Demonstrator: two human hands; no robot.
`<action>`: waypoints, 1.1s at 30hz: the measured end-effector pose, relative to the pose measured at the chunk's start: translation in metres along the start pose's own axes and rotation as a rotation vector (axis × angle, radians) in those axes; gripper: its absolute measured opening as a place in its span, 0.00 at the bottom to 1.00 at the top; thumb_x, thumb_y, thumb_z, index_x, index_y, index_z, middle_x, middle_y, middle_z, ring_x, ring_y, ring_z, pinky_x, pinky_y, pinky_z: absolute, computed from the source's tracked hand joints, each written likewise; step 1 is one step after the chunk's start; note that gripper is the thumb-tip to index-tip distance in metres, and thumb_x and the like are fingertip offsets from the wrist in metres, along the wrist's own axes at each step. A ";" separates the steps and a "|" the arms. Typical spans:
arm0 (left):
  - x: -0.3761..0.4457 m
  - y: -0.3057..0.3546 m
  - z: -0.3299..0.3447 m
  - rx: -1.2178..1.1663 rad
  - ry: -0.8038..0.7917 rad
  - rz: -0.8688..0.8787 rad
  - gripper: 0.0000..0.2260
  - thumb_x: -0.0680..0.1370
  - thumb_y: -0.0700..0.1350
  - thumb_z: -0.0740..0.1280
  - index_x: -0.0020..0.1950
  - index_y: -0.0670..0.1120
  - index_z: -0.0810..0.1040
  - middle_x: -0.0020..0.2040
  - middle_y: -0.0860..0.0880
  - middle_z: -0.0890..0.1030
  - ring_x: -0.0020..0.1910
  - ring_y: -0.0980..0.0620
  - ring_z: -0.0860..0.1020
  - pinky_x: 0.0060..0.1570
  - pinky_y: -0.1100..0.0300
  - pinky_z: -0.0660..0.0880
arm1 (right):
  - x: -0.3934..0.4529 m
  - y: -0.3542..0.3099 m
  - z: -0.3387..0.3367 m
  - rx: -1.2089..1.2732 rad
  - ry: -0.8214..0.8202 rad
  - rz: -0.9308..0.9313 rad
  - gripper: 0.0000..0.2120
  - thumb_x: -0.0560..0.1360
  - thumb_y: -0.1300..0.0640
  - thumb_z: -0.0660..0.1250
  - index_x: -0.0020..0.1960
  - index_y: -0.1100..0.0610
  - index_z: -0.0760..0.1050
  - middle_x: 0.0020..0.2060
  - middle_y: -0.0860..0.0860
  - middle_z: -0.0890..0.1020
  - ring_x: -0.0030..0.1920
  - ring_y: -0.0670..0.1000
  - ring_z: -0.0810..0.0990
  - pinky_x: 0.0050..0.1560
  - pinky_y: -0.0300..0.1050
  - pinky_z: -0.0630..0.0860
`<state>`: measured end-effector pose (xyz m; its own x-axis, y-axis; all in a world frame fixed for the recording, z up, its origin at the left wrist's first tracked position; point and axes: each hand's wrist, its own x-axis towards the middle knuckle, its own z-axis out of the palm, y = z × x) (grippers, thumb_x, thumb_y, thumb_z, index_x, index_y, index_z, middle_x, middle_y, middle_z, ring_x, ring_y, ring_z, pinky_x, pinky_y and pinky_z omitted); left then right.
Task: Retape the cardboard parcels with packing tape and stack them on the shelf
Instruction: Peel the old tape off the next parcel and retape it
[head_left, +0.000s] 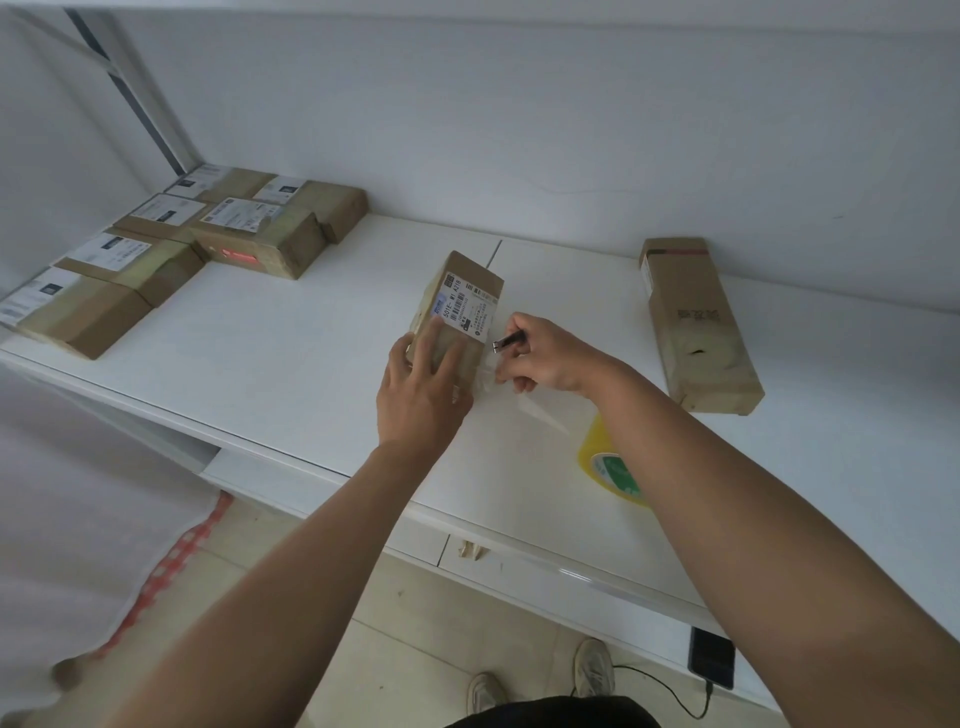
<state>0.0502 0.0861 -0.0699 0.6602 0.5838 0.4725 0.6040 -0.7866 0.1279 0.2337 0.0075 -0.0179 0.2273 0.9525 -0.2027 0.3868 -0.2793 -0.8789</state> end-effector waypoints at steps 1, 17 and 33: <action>0.000 0.000 0.001 0.004 -0.004 0.002 0.27 0.68 0.45 0.77 0.65 0.49 0.76 0.72 0.44 0.70 0.62 0.33 0.72 0.44 0.44 0.81 | 0.000 0.000 -0.001 -0.001 0.001 0.002 0.16 0.73 0.68 0.72 0.44 0.54 0.66 0.44 0.62 0.81 0.31 0.49 0.80 0.36 0.43 0.77; 0.013 -0.026 -0.005 -0.386 -0.029 -0.379 0.27 0.74 0.65 0.57 0.63 0.49 0.76 0.70 0.49 0.70 0.71 0.37 0.62 0.70 0.42 0.62 | 0.012 0.009 0.004 -0.125 -0.109 0.160 0.12 0.75 0.66 0.70 0.48 0.56 0.67 0.43 0.55 0.84 0.35 0.50 0.81 0.36 0.41 0.76; 0.014 -0.046 -0.005 -0.344 -0.113 -0.270 0.29 0.76 0.66 0.53 0.68 0.50 0.74 0.74 0.50 0.68 0.75 0.40 0.60 0.71 0.40 0.61 | 0.035 0.015 0.031 -0.525 -0.164 0.246 0.08 0.76 0.63 0.66 0.48 0.56 0.67 0.38 0.54 0.78 0.34 0.51 0.76 0.29 0.40 0.72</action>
<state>0.0293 0.1298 -0.0648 0.5557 0.7805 0.2862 0.5902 -0.6129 0.5253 0.2197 0.0405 -0.0515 0.2418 0.8469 -0.4735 0.7396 -0.4768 -0.4750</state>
